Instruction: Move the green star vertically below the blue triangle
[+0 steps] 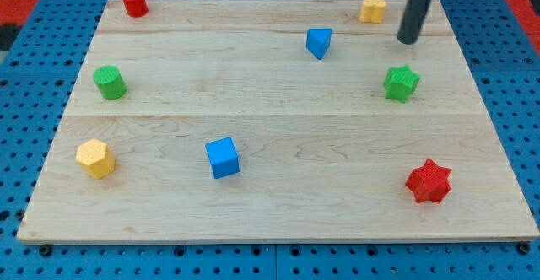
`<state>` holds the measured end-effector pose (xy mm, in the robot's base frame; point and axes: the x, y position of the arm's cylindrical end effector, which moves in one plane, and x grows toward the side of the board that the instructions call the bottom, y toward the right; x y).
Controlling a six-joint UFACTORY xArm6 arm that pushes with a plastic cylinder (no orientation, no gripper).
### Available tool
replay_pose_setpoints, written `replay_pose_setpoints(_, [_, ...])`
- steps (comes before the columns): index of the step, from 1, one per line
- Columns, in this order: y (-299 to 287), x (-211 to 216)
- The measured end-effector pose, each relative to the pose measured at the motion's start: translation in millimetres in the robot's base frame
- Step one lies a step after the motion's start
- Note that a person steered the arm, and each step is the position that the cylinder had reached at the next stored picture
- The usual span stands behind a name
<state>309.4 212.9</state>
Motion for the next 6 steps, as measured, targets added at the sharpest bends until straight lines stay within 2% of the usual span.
replay_pose_setpoints(1, [-4.6,39.9])
replay_pose_setpoints(2, [18.6,53.8])
replay_pose_setpoints(3, [-47.5,73.9])
replay_pose_setpoints(4, [-76.1,99.2])
replay_pose_setpoints(6, [-71.6,132.5])
